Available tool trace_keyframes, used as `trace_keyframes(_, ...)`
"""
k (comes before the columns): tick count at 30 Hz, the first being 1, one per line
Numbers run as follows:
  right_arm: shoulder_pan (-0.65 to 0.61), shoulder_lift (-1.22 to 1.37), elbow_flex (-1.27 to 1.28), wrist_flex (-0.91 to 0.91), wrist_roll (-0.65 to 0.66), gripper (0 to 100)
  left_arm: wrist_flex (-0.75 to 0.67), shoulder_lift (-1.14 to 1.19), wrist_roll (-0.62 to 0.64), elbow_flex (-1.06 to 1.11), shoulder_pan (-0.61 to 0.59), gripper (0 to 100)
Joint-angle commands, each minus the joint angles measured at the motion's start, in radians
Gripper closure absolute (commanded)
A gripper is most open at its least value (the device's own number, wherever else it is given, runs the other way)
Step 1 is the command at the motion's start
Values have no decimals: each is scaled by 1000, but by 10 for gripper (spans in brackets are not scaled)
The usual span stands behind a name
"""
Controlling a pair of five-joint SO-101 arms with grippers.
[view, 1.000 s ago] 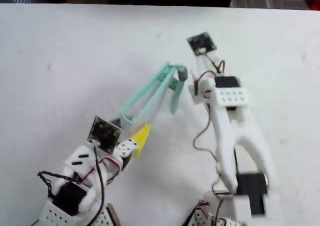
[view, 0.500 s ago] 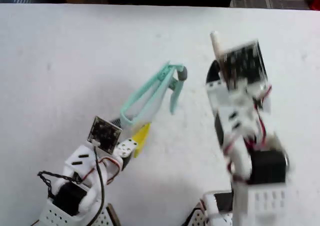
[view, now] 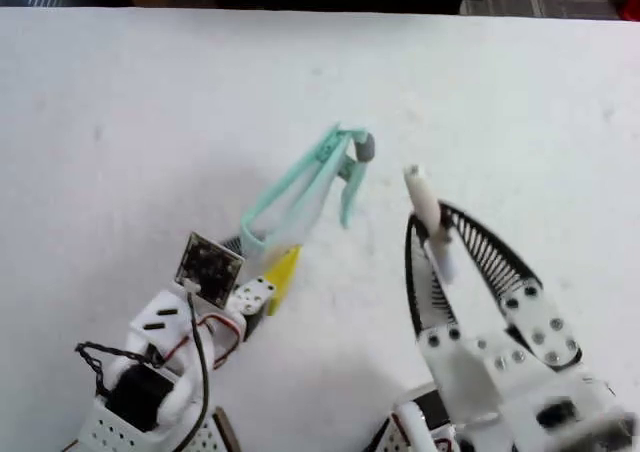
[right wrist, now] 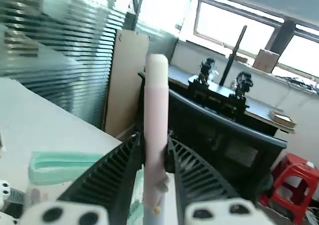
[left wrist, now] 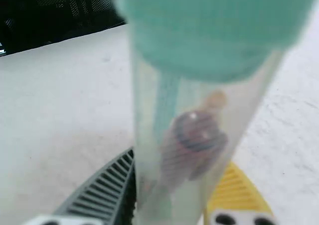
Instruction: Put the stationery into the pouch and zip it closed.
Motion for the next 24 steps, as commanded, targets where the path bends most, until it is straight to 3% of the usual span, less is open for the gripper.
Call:
trace_keyframes(1, -62, -13, 66, -88, -71, 981, 12, 2, -3, -18, 21, 809)
trace_keyframes(11, -137, 151, 173, -498, -84, 981, 29, 2, 2, -26, 19, 773)
trace_keyframes(17, -254, 360, 49, -584, -84, 982, 25, 2, 2, -26, 19, 774)
trace_keyframes(24, -254, 568, 41, -696, -86, 982, 25, 2, -2, -26, 12, 774)
